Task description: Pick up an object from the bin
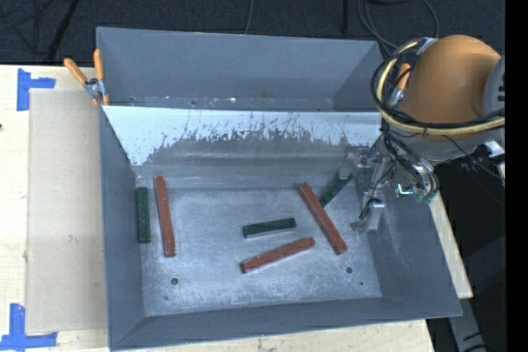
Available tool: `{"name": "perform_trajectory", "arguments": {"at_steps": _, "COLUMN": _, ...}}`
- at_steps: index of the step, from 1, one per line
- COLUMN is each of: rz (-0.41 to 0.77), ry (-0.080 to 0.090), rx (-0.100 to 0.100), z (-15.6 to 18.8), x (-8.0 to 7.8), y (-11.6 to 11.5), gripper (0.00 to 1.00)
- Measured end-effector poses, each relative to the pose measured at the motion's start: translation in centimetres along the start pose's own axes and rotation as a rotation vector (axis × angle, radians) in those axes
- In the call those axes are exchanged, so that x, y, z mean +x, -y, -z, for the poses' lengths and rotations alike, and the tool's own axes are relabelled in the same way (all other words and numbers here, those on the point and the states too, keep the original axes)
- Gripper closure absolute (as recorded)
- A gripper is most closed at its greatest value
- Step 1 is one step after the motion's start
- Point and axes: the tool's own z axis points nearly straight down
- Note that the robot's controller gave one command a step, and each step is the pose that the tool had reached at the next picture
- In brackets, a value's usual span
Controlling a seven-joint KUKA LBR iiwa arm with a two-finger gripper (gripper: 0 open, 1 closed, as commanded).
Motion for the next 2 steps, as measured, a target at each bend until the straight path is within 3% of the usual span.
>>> {"name": "perform_trajectory", "arguments": {"at_steps": 1, "rz": 0.074, "ry": 0.001, "rx": -0.002, "z": -9.9, "x": -1.7, "y": -7.6, "gripper": 0.00}}
{"name": "perform_trajectory", "arguments": {"at_steps": 2, "rz": 0.132, "ry": 0.009, "rx": 0.000, "z": -13.2, "x": -4.7, "y": -9.5, "gripper": 0.00}}
